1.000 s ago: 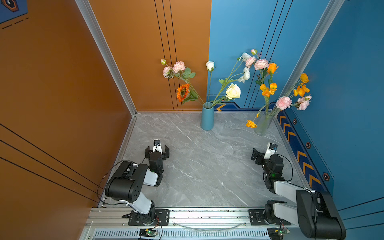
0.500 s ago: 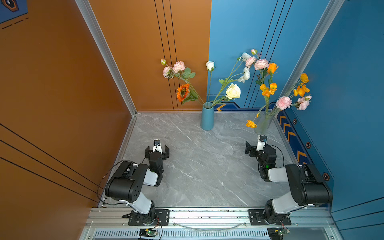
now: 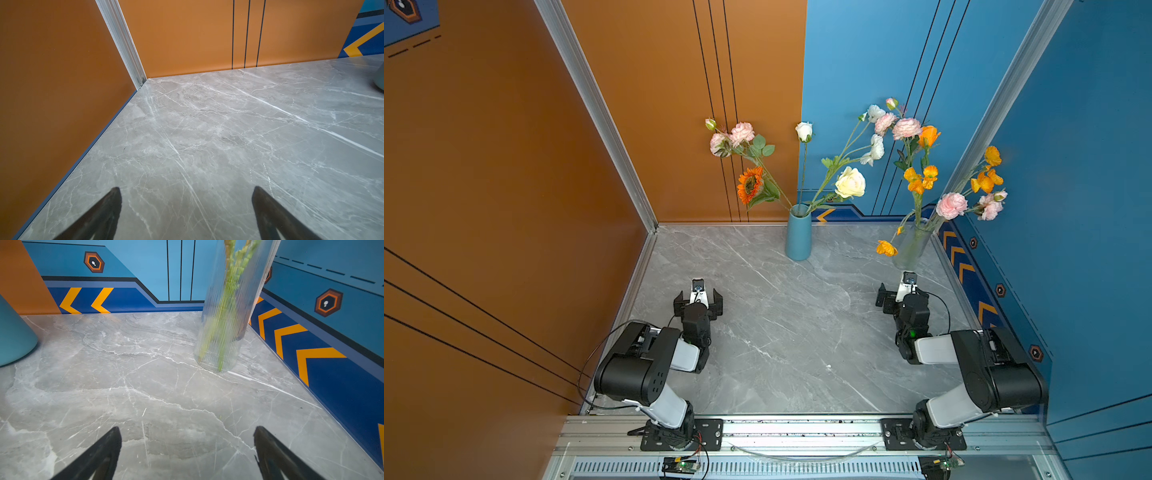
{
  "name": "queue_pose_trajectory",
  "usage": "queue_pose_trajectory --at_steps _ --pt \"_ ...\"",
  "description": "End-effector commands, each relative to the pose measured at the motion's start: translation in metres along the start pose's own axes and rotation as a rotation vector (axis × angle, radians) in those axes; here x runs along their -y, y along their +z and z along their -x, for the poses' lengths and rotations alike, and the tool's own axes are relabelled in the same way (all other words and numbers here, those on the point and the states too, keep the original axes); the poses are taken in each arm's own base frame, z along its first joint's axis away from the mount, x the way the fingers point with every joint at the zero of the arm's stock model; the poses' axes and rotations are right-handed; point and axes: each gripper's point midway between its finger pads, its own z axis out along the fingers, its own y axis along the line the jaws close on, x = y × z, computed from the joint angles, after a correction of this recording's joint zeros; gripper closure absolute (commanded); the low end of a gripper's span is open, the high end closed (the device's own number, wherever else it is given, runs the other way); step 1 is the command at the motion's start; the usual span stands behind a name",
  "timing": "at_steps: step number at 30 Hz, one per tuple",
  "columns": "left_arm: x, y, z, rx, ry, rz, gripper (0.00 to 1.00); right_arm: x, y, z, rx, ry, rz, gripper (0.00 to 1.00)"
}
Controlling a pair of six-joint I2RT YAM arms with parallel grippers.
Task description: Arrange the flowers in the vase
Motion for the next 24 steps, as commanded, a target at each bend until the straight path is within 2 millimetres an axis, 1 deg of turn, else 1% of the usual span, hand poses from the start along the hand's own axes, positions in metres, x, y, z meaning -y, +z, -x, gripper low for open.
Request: queue_pose_trajectory --at_steps 1,6,11,24 --pt "0.002 0.002 0.006 0.022 0.0 -0.009 0.02 0.004 0.0 -0.002 -0.002 0.001 -0.031 0.0" --pt "0.002 0.002 0.006 0.022 0.0 -0.009 0.02 0.001 -0.003 -0.002 0.012 -0.008 -0.017 0.0" --pt "0.001 0.002 0.006 0.021 0.0 -0.008 0.02 -0.008 -0.013 -0.002 0.054 -0.022 0.047 0.0" --pt "0.002 0.001 0.006 0.02 -0.002 -0.011 0.02 -0.009 -0.013 -0.002 0.054 -0.024 0.048 0.0"
